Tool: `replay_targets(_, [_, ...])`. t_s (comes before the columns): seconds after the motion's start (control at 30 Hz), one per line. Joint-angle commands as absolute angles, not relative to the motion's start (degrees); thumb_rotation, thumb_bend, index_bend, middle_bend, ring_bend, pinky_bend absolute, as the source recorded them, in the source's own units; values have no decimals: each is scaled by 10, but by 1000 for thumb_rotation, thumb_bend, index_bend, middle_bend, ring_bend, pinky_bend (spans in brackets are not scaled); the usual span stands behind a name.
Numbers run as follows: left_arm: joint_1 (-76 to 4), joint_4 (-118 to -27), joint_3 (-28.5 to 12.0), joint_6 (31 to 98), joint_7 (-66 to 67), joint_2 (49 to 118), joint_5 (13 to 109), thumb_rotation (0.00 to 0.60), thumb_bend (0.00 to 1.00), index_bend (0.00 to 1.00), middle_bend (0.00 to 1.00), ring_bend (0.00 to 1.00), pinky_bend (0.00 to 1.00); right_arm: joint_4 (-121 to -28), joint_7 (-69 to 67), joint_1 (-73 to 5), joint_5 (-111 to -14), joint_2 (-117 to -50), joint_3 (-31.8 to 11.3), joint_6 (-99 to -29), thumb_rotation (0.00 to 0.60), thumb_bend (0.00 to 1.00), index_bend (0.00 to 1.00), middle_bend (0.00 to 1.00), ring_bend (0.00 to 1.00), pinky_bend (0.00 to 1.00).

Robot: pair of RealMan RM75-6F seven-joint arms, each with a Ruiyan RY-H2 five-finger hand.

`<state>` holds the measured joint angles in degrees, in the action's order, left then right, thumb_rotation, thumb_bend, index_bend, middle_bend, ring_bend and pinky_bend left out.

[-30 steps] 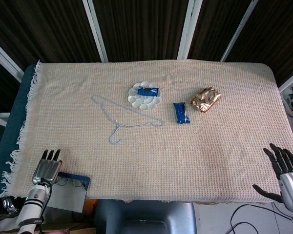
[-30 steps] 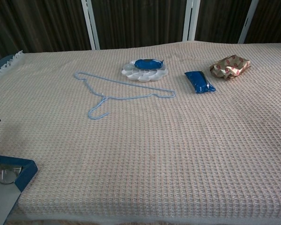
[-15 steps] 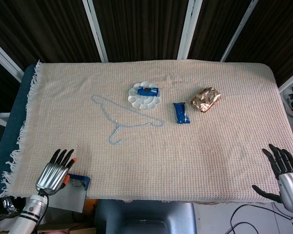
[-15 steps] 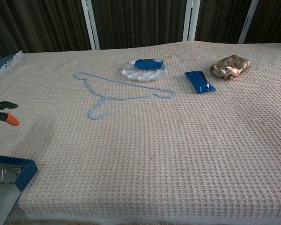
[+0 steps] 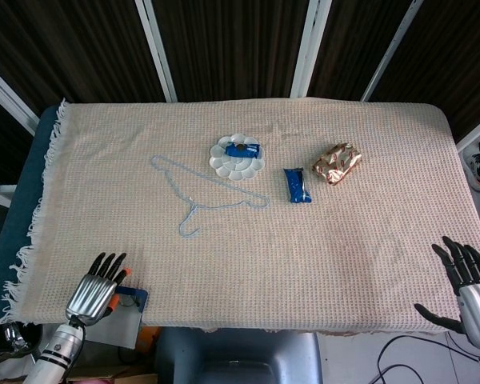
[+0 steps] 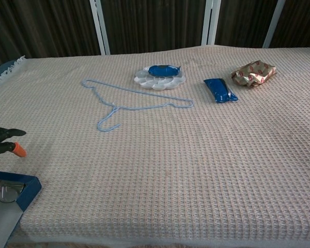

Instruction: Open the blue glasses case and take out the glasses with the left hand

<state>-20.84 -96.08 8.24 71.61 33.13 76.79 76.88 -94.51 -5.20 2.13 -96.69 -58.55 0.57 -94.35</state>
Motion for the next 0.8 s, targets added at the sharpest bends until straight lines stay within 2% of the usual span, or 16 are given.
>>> replay_targets(0.03, [-206,-957,79,713,331,771,768,600,423,281,0,0,0,-945,-52,22,-968,-586,6,-944,600,134,0,0,0,0])
replay_targets(0.37, [-202,-954,64,703,337,775,763,600,418,398,0,0,0,-945,-50,21,-967,-586,6,-942,600,134,0,0,0,0])
replay_targets(0.8, [-200,-960,55,691,347,770,755,600,419,424,0,0,0,-945,-49,21,-967,-586,6,-942,600,134,0,0,0,0])
